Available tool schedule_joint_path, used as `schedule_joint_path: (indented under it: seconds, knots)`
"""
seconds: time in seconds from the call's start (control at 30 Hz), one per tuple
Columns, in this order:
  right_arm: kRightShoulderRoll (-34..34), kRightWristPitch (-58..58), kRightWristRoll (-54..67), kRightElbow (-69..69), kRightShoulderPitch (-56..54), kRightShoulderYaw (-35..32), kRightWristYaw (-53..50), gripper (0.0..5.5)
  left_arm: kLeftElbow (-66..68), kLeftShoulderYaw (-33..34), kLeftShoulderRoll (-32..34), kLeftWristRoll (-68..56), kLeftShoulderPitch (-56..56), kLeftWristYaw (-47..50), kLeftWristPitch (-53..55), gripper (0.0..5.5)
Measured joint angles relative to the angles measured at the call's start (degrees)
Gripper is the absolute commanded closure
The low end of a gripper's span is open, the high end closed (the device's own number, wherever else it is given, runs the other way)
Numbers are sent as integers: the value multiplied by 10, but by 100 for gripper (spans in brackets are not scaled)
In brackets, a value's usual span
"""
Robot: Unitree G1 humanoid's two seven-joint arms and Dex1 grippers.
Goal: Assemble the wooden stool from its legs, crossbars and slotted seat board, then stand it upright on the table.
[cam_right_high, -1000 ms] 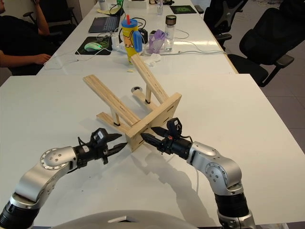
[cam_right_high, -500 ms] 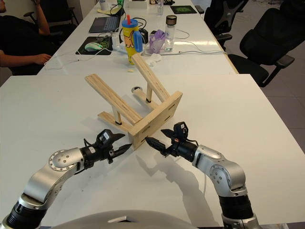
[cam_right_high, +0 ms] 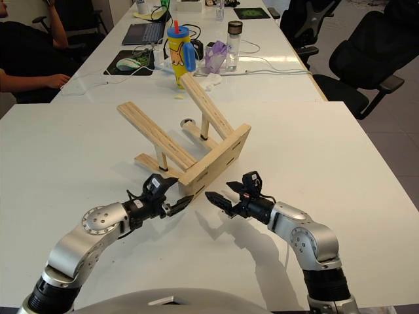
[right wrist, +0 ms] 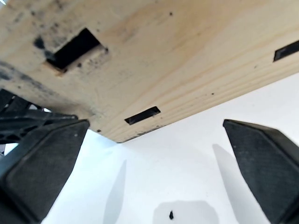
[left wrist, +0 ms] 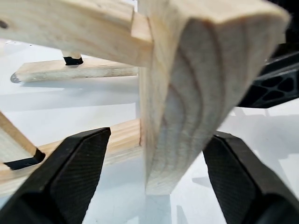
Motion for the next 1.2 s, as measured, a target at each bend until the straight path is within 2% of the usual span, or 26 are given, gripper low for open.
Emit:
schedule_joint_path:
  seconds: [0.33,0.47,0.67,0.77,0.83,0.93,1.03,1.13,1.2]
  knots:
    - [1,-2,-15,15,-1,-21,-7,10,15,10,-34,-7,-28,21,21,365]
    - [18,-17,-15,35,-3,-52,-24,10,22,36,-58,-45,-41,16,46,388]
    - [39,-36,-15,87,-21,-99,-51,10,44,183,-158,-203,-125,48,132,389]
    - [45,-40,-15,102,-27,-108,-55,10,70,260,-210,-300,-176,105,153,390]
    - [51,-41,-15,110,-29,-115,-57,10,111,328,-239,-391,-230,181,154,392]
    - [54,-41,-15,113,-33,-119,-60,10,189,413,-245,-494,-310,285,127,404]
    - [70,-43,-15,116,-38,-119,-66,10,317,522,-234,-577,-404,394,47,414]
    - [79,-44,-15,121,-43,-118,-71,10,409,574,-195,-593,-430,405,-11,418]
    - [83,-45,-15,123,-45,-118,-71,10,447,580,-170,-594,-435,393,-29,418]
